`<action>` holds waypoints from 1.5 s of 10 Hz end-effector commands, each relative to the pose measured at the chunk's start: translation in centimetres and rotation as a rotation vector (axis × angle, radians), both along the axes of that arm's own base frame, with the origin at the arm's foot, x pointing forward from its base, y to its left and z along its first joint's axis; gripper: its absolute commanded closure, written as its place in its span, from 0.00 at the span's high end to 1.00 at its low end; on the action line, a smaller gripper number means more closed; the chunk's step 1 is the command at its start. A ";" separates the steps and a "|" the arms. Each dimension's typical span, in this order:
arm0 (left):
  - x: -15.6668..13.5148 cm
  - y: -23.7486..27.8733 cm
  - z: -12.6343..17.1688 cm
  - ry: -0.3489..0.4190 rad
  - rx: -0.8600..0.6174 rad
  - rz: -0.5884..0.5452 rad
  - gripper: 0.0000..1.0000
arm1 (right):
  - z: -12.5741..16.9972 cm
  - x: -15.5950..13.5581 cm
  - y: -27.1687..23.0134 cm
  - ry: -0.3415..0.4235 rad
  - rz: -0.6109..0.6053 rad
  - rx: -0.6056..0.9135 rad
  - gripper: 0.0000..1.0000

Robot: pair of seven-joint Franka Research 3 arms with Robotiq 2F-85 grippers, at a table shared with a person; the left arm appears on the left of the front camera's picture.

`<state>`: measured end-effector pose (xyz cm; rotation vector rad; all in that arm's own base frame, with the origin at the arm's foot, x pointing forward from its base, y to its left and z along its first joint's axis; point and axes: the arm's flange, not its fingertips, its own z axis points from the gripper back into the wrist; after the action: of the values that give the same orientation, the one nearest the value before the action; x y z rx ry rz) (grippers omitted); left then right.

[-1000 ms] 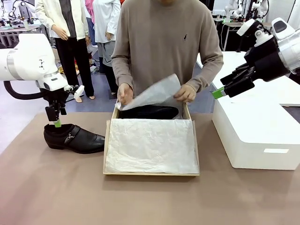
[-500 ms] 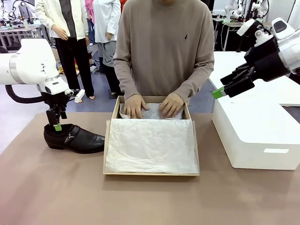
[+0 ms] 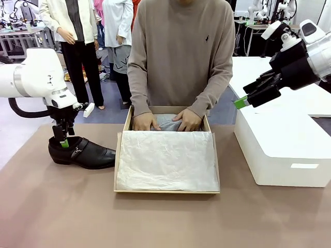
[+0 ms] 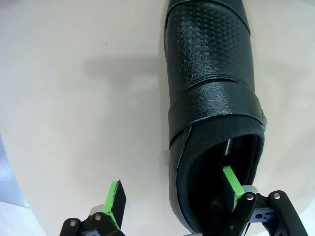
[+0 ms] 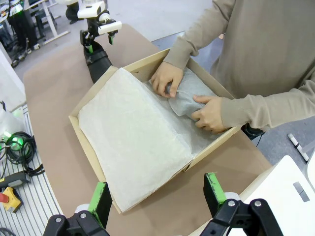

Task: Pack the shoes into the box.
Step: Place the other shoe of the Shoes into the Shoes Box.

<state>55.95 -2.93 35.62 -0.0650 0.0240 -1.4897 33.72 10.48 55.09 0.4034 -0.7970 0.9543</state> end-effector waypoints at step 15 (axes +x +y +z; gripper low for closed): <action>-0.5 -0.6 -1.6 0.057 0.019 0.015 0.00 | -0.1 0.2 0.0 -0.002 0.013 0.016 1.00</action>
<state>55.81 -3.50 34.06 -0.1053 0.0767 -1.4705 33.72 10.48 55.09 0.4034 -0.7970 0.9543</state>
